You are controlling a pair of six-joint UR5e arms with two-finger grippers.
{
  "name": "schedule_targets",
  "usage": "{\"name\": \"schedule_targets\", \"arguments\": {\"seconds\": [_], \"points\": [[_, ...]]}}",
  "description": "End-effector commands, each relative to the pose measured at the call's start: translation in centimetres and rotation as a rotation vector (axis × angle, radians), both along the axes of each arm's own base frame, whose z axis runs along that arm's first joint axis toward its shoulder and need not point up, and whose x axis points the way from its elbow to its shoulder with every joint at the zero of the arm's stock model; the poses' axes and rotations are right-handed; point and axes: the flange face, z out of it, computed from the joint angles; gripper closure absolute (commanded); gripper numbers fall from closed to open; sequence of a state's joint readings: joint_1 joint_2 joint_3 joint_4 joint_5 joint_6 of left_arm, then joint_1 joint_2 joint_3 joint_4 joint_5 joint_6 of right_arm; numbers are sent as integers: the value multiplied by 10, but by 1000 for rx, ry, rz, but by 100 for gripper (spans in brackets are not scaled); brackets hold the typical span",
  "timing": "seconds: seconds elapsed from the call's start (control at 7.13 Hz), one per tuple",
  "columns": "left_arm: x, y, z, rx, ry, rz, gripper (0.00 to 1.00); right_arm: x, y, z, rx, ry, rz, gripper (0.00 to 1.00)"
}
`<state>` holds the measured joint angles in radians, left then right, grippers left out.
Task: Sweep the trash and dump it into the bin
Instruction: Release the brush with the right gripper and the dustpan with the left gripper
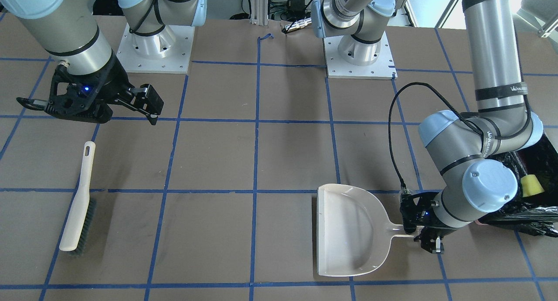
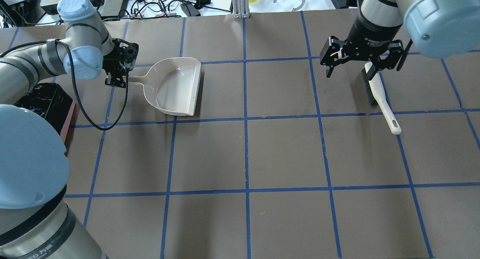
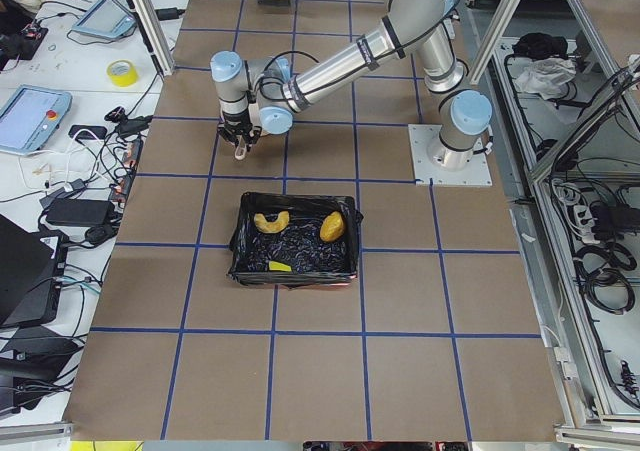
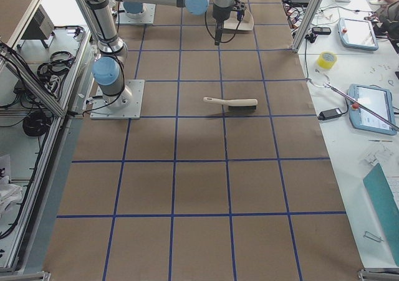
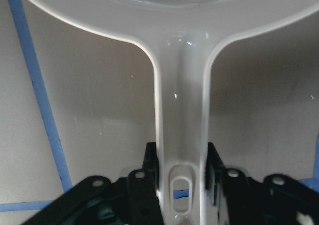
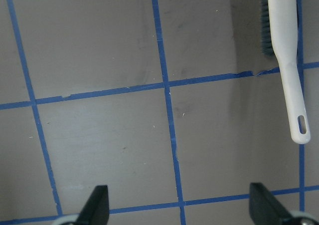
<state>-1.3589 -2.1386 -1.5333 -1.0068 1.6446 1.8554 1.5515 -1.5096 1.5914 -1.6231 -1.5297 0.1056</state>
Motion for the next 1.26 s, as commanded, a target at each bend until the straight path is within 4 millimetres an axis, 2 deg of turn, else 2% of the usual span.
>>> {"name": "schedule_targets", "arguments": {"seconds": [0.0, 0.14, 0.28, 0.42, 0.56, 0.7, 0.84, 0.98, 1.12], "points": [[0, 1, 4, -9, -4, 22, 100, 2, 1, 2, -2, -17, 0, 1], [1, 1, 5, -13, -6, 22, 100, 2, 1, 2, -4, -17, 0, 1], [1, 1, -2, -2, -3, 16, 76, 2, 2, 7, -14, -17, -1, 0], [0, 3, -7, 8, -1, 24, 22, 2, 4, 10, -19, -14, -1, 0], [-2, 4, -4, 0, 0, 34, 21, 1, 3, 13, -33, -7, 1, 0], [-7, 5, 9, -22, -1, 40, 19, 1, 0, 32, -65, -7, 2, 0], [-8, 9, 29, -48, -4, 45, 19, -6, 0, 60, -47, 63, 16, 0], [-15, 16, 58, -79, -3, 73, 19, -8, 5, 68, -14, 81, 18, 0], [-28, 32, 90, -92, 32, 250, 19, -9, 6, 67, -17, 91, 38, 0]]}}
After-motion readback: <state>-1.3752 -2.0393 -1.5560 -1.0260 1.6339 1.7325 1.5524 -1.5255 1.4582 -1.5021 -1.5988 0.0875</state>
